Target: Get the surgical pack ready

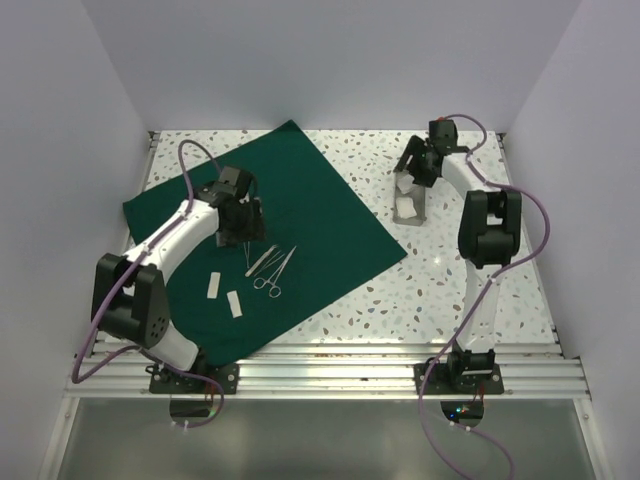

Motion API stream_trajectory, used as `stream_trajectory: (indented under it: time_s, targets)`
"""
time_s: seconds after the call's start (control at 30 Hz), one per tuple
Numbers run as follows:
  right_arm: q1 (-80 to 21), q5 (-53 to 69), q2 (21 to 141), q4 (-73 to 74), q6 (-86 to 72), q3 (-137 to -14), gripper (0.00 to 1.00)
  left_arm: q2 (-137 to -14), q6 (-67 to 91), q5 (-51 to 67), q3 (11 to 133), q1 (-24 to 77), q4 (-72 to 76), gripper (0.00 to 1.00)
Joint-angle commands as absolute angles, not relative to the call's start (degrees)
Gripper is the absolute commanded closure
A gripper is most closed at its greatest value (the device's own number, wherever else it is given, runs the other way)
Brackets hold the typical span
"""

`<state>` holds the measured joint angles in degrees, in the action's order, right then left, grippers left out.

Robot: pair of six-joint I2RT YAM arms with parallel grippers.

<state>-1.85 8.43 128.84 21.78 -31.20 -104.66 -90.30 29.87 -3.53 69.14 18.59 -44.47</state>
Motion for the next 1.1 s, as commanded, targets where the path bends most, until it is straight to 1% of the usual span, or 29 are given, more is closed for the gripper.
stream_trajectory:
  time_s: [0.0, 0.13, 0.2, 0.33, 0.37, 0.43, 0.47, 0.53, 0.63, 0.77, 1.07]
  targets:
    - [-2.55, 0.36, 121.14, 29.88, -29.18, -104.78, 0.29, -86.49, 34.54, -9.67, 67.24, 16.35, -50.18, 0.28]
    - [-3.86, 1.13, 114.11, 31.11, -29.53, -100.20, 0.29, -83.77, 35.86, -9.49, 63.90, 10.83, -51.59, 0.28]
    - [-7.19, 1.75, 111.46, 34.18, -29.44, -99.67, 0.30, -82.88, 35.60, -8.00, 61.79, 7.32, -52.55, 0.30]
    - [-14.75, 9.02, 103.39, 35.34, -31.37, -96.34, 0.31, -83.06, 35.60, -8.52, 60.03, 3.78, -55.02, 0.34]
    - [-17.46, 10.71, 102.14, 33.50, -32.07, -95.02, 0.31, -82.88, 35.60, -9.22, 59.68, 3.61, -55.02, 0.37]
    - [-20.11, 12.91, 99.85, 32.26, -33.57, -92.03, 0.32, -83.05, 35.68, -10.63, 59.24, 3.52, -54.84, 0.40]
    - [-22.30, 15.44, 98.45, 31.65, -33.75, -91.24, 0.32, -83.32, 35.77, -11.85, 58.98, 3.52, -54.67, 0.43]
    - [-25.38, 17.13, 97.04, 32.69, -32.79, -90.00, 0.32, -84.54, 35.25, -12.56, 58.45, 3.52, -53.71, 0.47]
    - [-27.68, 18.10, 95.02, 32.00, -31.64, -86.41, 0.32, -86.30, 34.54, -12.83, 57.40, 3.69, -52.22, 0.51]
    - [-28.04, 20.39, 91.68, 30.15, -31.38, -79.30, 0.32, -87.80, 31.91, -11.43, 55.29, 3.69, -48.71, 0.51]
    - [-28.04, 22.76, 89.74, 29.09, -29.88, -74.09, 0.32, -89.38, 26.72, -8.26, 52.56, 3.69, -43.25, 0.46]
